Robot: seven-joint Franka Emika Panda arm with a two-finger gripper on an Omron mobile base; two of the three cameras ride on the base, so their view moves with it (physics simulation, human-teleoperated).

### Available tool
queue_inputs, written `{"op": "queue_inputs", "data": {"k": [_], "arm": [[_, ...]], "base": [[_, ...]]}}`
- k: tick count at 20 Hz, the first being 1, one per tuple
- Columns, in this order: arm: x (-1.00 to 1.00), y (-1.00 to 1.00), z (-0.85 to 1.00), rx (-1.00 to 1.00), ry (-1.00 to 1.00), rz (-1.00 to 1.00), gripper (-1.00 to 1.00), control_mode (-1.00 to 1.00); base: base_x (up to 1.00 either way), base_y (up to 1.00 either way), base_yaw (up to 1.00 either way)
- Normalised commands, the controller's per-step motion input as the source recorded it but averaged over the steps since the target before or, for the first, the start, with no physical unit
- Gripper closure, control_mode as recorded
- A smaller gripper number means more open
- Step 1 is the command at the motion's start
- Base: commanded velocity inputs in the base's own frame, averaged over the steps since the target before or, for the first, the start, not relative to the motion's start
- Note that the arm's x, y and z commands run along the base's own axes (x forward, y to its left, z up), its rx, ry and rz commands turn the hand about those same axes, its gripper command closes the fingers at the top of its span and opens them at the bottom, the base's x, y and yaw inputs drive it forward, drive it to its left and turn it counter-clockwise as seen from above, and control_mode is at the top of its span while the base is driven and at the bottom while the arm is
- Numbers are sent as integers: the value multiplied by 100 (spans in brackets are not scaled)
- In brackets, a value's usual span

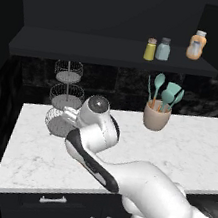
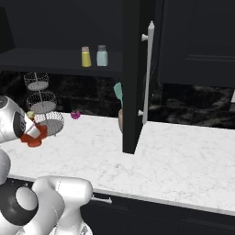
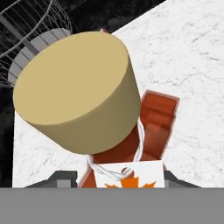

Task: Put the shaker and condiment bottle from the counter next to their counterparts in the cabinet.

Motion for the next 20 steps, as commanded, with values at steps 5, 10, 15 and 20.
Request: {"op": "queue_inputs", "data": {"k": [5,10,15,20], "arm": [[0,-43,55,9,0,0,100,-100],[0,-47,46,0,0,0,100,-100],[0,-48,54,0,0,0,100,-100],[0,-42,54,0,0,0,100,-100]], "base": [[0,0,0],[0,0,0],[0,0,0],[0,0,0]]}}
